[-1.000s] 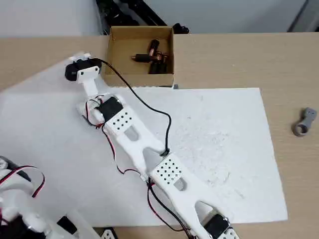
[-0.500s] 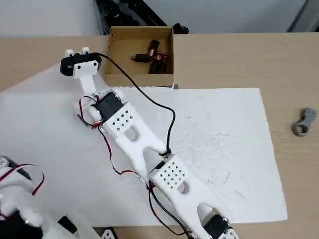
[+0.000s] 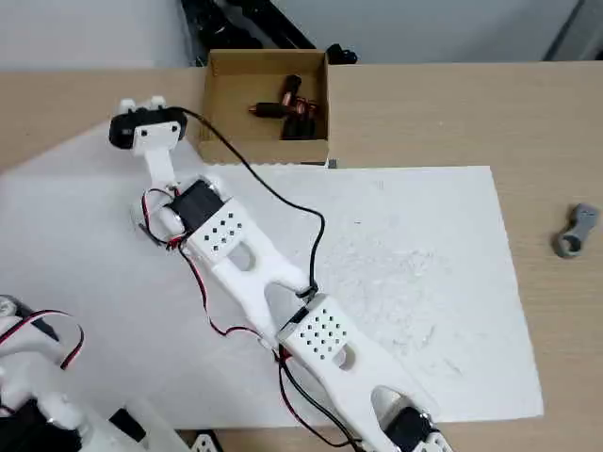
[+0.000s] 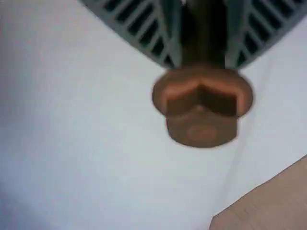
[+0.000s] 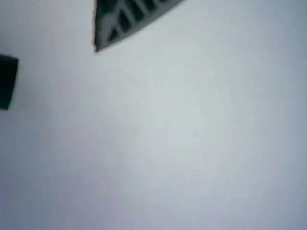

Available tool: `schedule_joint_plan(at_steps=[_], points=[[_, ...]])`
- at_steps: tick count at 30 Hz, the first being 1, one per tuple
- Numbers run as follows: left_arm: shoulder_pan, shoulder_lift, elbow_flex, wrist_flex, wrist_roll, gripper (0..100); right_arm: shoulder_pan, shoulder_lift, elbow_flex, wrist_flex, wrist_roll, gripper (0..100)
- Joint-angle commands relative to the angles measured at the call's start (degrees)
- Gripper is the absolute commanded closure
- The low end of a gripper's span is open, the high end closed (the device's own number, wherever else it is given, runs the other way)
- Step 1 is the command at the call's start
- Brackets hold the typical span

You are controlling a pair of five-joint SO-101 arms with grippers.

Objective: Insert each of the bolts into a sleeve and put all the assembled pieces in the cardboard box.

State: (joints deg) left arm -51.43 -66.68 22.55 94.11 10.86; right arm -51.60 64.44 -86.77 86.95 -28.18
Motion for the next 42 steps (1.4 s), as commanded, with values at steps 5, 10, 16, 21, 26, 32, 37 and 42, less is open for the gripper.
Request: schedule_joint_plan(at_steps=[5,10,16,21,26,32,37,42], points=[[-0.2,-0.3,-0.3,-1.6,-1.6,99,-0.3,1.5,0.7,-0.5,-2.7,64.9],[-0.3,-0.3,-0.3,-1.5,-1.7,99,-0.2,3.5,0.7,0.6,-2.9,64.9],[-0.3,-0.3,-0.3,-1.5,-1.7,99,-0.2,5.8,0.4,0.6,-2.9,65.0],[-0.3,-0.3,-0.3,-1.5,-1.7,99,0.0,5.9,0.4,-0.6,-2.6,65.2],[-0.3,-0.4,-0.3,-1.5,-1.7,99,0.0,6.0,0.7,-2.5,-2.5,65.2],[-0.3,-0.4,-0.3,-1.4,-1.7,99,0.0,6.0,0.7,-2.9,-2.5,65.3],[-0.3,-0.4,-0.3,-1.4,-1.7,99,0.1,7.2,1.4,-7.4,3.3,65.3],[-0.1,-0.4,-0.2,-0.8,-1.8,99,0.5,7.5,1.6,-7.7,4.1,65.3]])
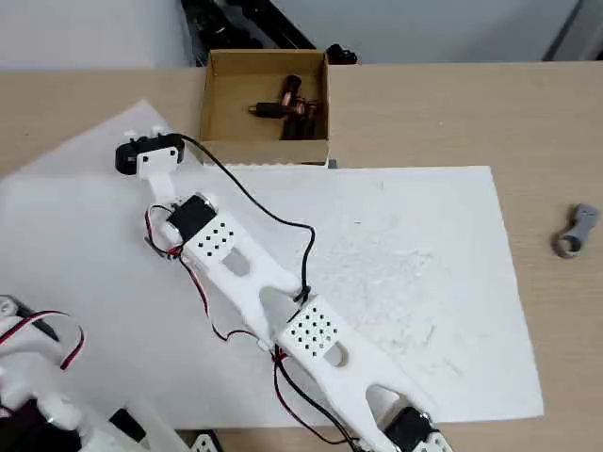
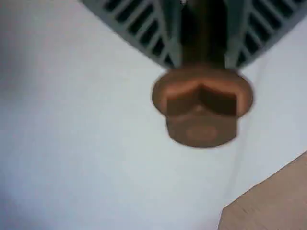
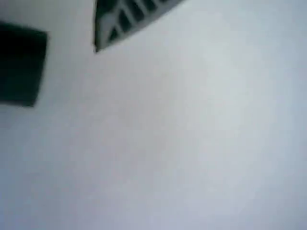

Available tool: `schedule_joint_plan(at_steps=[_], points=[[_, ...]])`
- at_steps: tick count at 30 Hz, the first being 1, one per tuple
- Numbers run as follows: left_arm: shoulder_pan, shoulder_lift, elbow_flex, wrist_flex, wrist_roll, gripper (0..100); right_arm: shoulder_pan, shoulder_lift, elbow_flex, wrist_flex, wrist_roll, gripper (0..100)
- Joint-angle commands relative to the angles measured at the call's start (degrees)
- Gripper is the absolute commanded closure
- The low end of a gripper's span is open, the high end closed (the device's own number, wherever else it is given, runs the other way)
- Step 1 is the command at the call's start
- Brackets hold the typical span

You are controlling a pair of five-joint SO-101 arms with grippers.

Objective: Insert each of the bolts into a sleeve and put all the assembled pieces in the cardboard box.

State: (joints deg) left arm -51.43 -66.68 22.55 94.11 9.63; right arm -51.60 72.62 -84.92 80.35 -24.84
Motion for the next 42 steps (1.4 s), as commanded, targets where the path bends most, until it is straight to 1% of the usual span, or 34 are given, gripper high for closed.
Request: schedule_joint_plan(at_steps=[1,4,9,10,12,17,22,26,35,39,42], points=[[-0.1,-0.4,-0.2,-0.9,-0.5,99,0.9,-0.6,-0.3,-1.0,0.5,65.3],[-0.1,-0.4,-0.2,-0.8,-0.5,99,1.9,-0.4,-0.2,-1.1,-0.4,68.1],[-0.1,-0.4,-0.2,-0.7,-0.5,99,2.6,-0.3,-0.2,-1.1,-0.3,86.7],[-0.1,-0.4,-0.2,-0.7,-0.5,99,2.5,-0.3,-0.3,-1.1,-0.2,89.6],[-0.1,-0.4,-0.2,-0.7,-0.5,99,2.3,-0.5,-0.3,-1.0,-0.2,92.2],[-0.1,-0.4,-0.2,-0.7,-0.5,99,2.2,-0.9,-2.2,2.8,-0.2,92.6],[-0.1,-0.4,-0.2,-0.7,-0.9,99,2.3,-0.9,-11.9,10.4,-0.3,92.7],[-0.1,-0.4,-0.1,-0.6,-1.9,99,2.4,-6.1,-11.0,14.8,-0.3,92.7],[-0.1,-0.4,-0.1,-0.6,-2.0,99,2.3,-16.7,-11.3,13.7,-0.1,92.4],[-0.1,-0.4,-0.1,-0.6,-2.0,99,2.7,-15.0,-11.1,10.2,1.9,92.0],[0.0,-0.4,-0.1,-0.6,-2.0,99,2.5,-11.4,-11.2,7.3,1.7,86.1]])
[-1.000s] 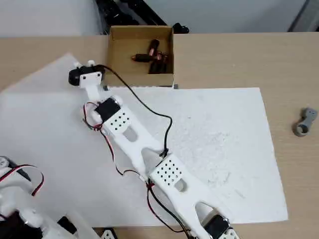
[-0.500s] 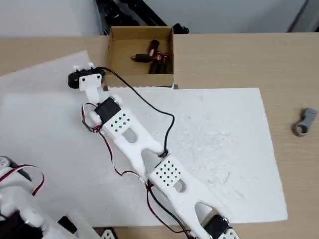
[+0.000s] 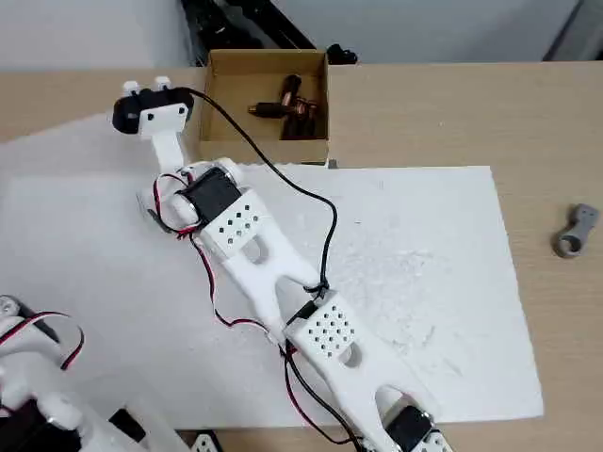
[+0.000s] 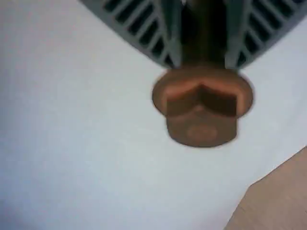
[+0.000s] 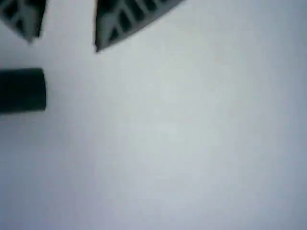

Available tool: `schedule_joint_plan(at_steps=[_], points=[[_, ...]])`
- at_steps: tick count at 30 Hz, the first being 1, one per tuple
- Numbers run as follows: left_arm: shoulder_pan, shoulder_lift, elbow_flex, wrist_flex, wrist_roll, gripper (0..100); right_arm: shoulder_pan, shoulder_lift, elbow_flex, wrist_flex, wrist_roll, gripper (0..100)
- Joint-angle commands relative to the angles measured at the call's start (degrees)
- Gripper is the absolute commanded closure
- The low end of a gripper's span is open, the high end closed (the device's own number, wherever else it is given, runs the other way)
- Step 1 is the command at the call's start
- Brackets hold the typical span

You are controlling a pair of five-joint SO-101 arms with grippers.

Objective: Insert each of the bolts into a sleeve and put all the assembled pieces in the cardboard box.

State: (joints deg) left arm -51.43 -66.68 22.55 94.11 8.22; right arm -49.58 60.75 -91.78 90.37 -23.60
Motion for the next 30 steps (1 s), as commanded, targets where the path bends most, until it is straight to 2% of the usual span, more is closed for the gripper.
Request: schedule_joint_plan(at_steps=[1,4,11,18,26,30], points=[[0.0,-0.4,-0.1,-0.6,-0.6,99,0.3,1.7,-4.3,-3.6,0.4,82.4],[0.0,-0.4,-0.1,-0.6,-0.7,99,0.1,4.9,-4.3,-5.4,-0.1,74.3],[0.0,-0.4,-0.1,-0.5,-0.7,99,0.2,7.4,-4.3,-6.8,-9.1,80.0],[0.0,-0.4,-0.1,-0.5,-0.7,99,0.3,7.7,-4.2,-9.3,-16.1,78.0],[0.0,-0.4,-0.2,0.8,-0.7,99,0.3,11.6,-4.3,-9.7,-22.0,78.0],[-0.1,-0.4,-0.2,1.0,-0.7,99,0.1,12.4,-4.3,-10.1,-22.6,78.0]])
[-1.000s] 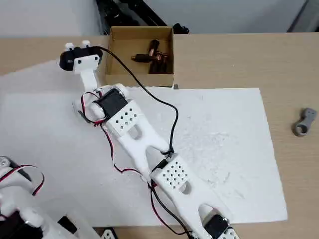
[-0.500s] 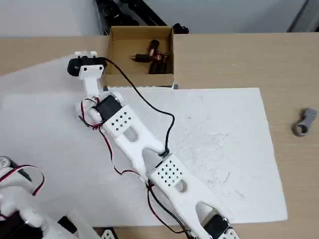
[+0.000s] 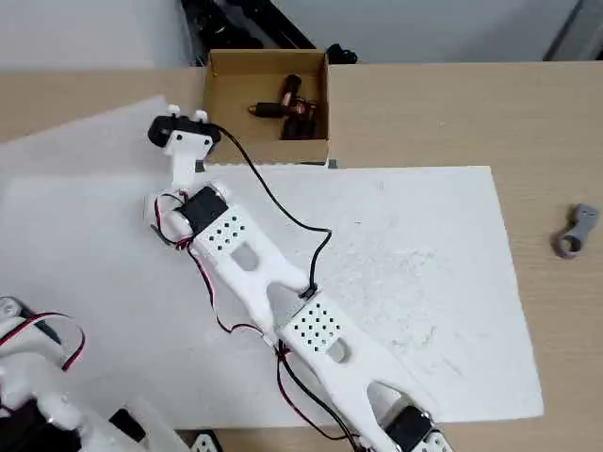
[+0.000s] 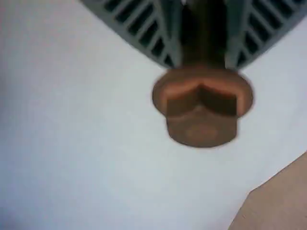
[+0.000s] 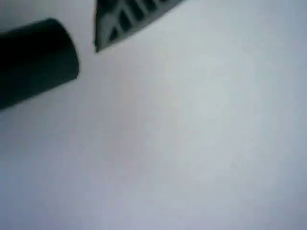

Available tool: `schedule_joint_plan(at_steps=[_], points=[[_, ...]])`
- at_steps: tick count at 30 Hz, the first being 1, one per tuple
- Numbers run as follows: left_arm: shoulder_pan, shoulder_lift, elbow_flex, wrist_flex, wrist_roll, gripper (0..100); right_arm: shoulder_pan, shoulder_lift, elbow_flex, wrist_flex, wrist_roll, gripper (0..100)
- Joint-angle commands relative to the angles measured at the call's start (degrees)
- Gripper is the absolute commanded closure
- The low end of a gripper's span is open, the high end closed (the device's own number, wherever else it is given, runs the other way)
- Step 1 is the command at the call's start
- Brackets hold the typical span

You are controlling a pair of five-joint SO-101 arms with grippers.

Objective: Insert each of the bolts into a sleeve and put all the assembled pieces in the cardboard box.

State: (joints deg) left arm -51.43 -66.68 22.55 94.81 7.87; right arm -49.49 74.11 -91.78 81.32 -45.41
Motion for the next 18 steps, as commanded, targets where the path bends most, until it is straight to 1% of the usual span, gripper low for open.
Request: schedule_joint_plan(at_steps=[1,7,13,18], points=[[-0.1,-0.4,-0.2,0.3,-0.4,99,0.0,-0.9,-4.3,-1.0,-0.8,78.0],[-0.1,-0.4,-0.2,0.3,-0.4,99,0.6,-0.6,-4.2,-3.6,-3.1,78.0],[-0.1,-0.4,-0.2,0.3,-0.4,99,0.7,-0.5,-4.1,-6.3,-3.2,78.0],[-0.1,-0.4,-0.2,0.3,-0.4,99,0.8,1.3,-4.1,-6.5,-3.7,78.0]])
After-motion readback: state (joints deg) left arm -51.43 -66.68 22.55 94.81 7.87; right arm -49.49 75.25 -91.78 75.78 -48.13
